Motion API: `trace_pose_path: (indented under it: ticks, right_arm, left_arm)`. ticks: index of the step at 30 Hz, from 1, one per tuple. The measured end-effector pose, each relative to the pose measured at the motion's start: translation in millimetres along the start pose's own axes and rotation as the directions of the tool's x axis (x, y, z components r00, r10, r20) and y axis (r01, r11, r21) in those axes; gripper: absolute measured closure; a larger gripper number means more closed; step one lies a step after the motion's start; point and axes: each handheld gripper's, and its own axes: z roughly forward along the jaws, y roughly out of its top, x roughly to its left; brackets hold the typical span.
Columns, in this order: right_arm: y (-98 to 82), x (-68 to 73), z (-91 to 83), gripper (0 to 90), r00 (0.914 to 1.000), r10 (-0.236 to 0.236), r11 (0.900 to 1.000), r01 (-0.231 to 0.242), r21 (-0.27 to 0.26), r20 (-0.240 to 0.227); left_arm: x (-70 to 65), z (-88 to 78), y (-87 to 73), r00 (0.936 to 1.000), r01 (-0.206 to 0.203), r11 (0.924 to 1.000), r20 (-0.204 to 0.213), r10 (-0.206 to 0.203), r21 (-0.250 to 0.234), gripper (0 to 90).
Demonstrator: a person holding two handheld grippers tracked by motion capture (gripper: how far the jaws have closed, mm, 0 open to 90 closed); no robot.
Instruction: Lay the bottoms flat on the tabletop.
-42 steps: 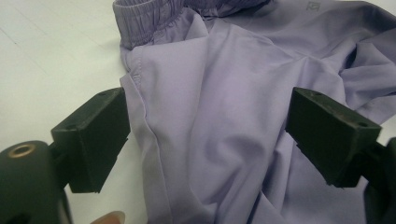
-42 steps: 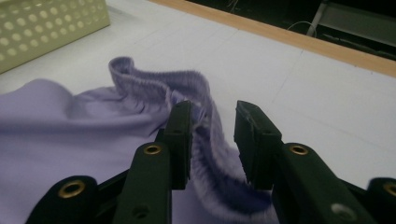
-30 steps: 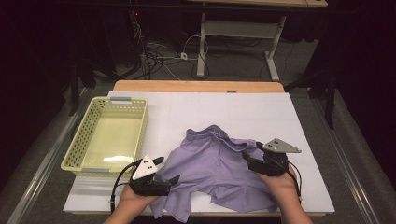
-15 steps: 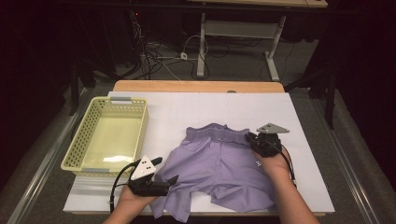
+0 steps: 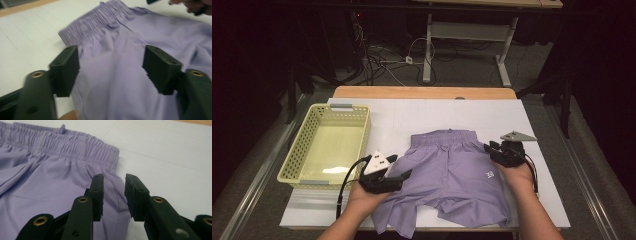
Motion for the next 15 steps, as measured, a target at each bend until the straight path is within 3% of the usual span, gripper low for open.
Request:
trace_pose_path:
  ticks: [2, 5, 7, 9, 11, 12, 13, 15]
  right_arm:
    - [-2.3, 1.2, -0.7, 66.3, 0.9999, 0.003, 1.000, -0.003, 0.009, -0.010]
    - [-3.8, 2.4, 2.4, 62.4, 0.9999, -0.002, 1.000, 0.002, 0.024, -0.014]
    - [-3.4, 2.1, 6.5, 61.0, 0.9999, 0.005, 0.999, -0.005, 0.031, -0.009]
    - [-2.6, 0.5, 12.9, 58.4, 0.9999, 0.011, 0.999, -0.011, 0.042, -0.002]
    - [-2.5, -0.8, 20.4, 56.5, 0.9997, 0.022, 0.998, -0.022, 0.059, -0.008]
    - [-2.8, -0.3, 23.9, 56.5, 0.9997, 0.023, 0.997, -0.023, 0.070, -0.008]
    - [-3.4, 0.6, 27.0, 56.6, 0.9997, 0.019, 0.997, -0.018, 0.080, -0.012]
    - [-5.2, 3.2, 31.6, 61.1, 0.9997, 0.009, 0.994, -0.007, 0.106, -0.022]
  left_arm:
    - [9.0, 15.1, 10.4, 0.9998, 0.018, 0.9994, 0.003, -0.018, 0.028, 38.5]
    - [22.9, 40.2, 19.2, 0.9973, 0.041, 0.9931, -0.064, -0.034, 0.110, 41.6]
    - [31.9, 57.0, 20.2, 0.9937, 0.050, 0.9819, -0.108, -0.031, 0.182, 41.6]
    - [40.4, 70.6, 17.6, 0.9898, 0.086, 0.9672, -0.131, -0.056, 0.239, 41.3]
    - [48.5, 79.7, 13.2, 0.9845, 0.154, 0.9545, -0.121, -0.127, 0.255, 41.3]
    - [49.7, 83.4, 11.1, 0.9837, 0.165, 0.9480, -0.114, -0.139, 0.272, 41.3]
    - [48.7, 87.1, 8.9, 0.9859, 0.150, 0.9443, -0.115, -0.121, 0.293, 41.6]
    - [45.7, 87.1, 8.3, 0.9894, 0.120, 0.9508, -0.113, -0.091, 0.286, 46.7]
